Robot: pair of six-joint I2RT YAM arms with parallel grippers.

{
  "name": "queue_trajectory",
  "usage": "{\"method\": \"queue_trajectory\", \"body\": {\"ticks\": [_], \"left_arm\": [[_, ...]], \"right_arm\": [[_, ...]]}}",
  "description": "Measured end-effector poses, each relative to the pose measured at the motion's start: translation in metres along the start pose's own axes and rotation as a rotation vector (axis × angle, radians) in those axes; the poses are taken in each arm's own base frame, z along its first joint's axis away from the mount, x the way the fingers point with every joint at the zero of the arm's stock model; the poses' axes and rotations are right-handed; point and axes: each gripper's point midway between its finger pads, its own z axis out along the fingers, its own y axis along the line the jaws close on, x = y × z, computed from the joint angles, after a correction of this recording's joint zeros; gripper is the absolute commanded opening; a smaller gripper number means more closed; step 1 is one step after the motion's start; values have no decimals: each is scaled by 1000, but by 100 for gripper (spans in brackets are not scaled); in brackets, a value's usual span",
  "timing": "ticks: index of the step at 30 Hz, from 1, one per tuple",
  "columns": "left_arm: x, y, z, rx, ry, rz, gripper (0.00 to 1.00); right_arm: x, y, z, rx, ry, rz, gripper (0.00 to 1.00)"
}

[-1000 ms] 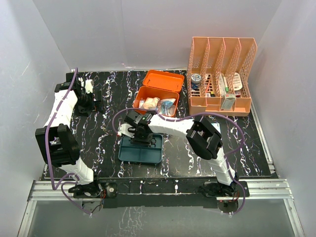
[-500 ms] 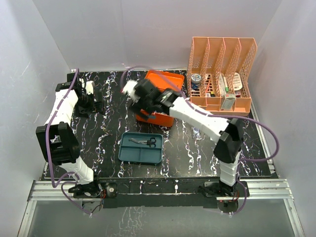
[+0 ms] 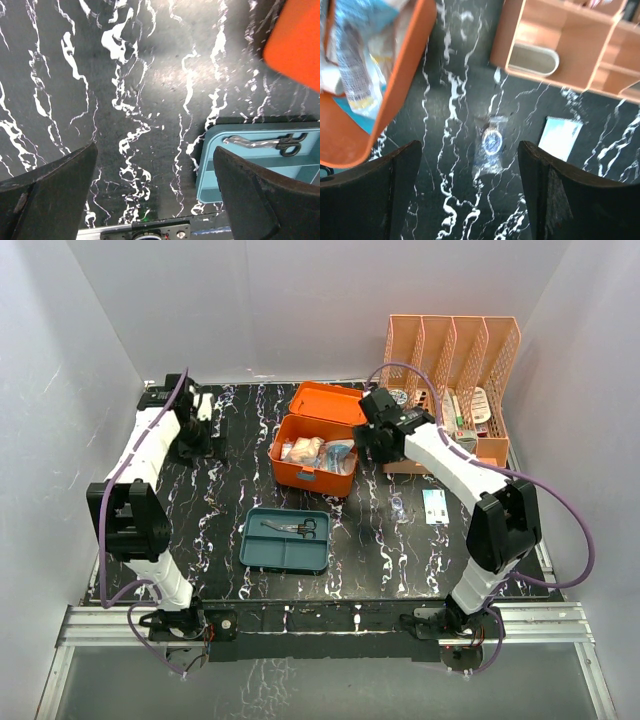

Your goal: Organize the medicine kit

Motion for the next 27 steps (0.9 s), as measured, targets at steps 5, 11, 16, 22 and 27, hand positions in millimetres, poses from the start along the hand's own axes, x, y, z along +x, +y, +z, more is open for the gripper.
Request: {"method": "queue_trajectory", "body": {"ticks": [5, 11, 16, 22, 27], "left_arm": [[-26, -21, -22, -7, -82, 20, 99], [-28, -30, -26, -1, -107, 4, 99], [-27, -33, -33, 11, -159, 4, 99], [-29, -35, -40, 18, -192, 7, 99], [-29, -35, -39, 18, -193, 8, 99]], "right_arm": [[45, 5, 17, 4, 116, 40, 75], [84, -3, 31, 22, 194, 86, 75], [100, -11, 42, 27, 220, 121, 75], [102, -12, 49, 15, 219, 140, 73], [108, -10, 60, 8, 242, 142, 71]]}}
